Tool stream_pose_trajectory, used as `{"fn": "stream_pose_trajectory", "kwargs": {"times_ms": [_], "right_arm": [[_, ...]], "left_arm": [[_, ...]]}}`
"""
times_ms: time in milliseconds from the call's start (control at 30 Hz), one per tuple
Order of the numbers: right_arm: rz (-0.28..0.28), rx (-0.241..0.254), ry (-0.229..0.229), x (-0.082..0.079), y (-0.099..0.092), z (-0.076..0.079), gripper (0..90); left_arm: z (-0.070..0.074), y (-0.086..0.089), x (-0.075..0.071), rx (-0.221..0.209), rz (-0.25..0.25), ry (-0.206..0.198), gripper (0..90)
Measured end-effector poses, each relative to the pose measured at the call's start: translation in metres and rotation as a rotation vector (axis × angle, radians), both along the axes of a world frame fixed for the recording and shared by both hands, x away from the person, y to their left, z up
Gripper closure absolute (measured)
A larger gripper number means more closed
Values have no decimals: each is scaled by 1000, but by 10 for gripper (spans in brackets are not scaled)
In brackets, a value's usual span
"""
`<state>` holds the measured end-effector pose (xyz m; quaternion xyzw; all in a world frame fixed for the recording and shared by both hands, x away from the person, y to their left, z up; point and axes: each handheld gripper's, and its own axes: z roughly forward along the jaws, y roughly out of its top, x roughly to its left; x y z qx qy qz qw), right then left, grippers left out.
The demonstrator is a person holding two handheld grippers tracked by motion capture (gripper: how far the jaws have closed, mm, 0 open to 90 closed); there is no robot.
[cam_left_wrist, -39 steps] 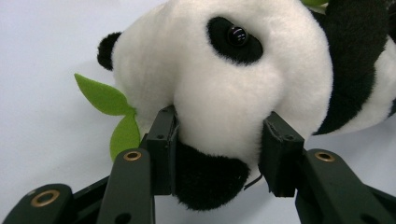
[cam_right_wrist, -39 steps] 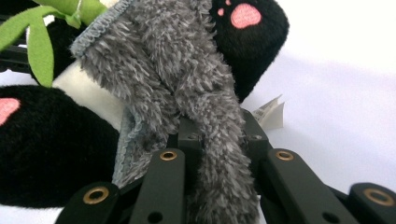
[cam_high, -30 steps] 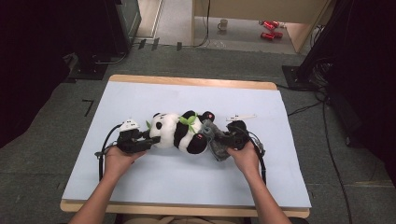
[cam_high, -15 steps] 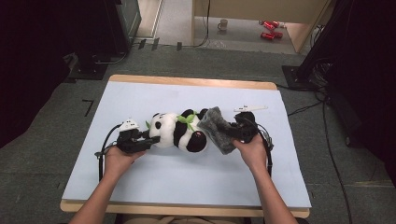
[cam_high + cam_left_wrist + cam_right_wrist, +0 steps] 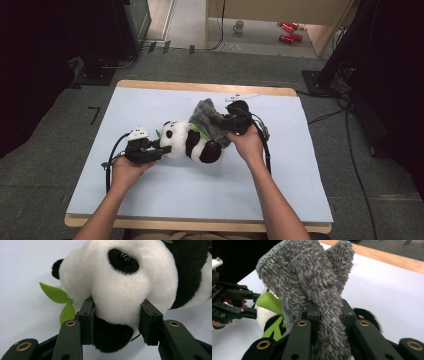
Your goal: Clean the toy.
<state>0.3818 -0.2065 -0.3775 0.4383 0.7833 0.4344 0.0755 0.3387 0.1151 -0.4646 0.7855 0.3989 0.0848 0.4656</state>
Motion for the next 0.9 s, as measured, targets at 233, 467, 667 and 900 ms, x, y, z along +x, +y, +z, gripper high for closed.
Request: {"fn": "stream_pose_trajectory", "kwargs": {"times_ms": [233, 467, 667, 900], "right_arm": [[6, -30, 60, 3, 9, -23, 761], [-8, -14, 70, -5, -2, -34, 761], [-11, -16, 73, -11, -10, -39, 764], [-15, 2, 76, -19, -23, -47, 764]], "left_arm": [[0, -1, 0, 7, 0, -1, 541], [-1, -2, -1, 9, 2, -2, 542], [-1, -2, 0, 3, 1, 0, 542], [-2, -2, 0, 5, -2, 0, 543]]}}
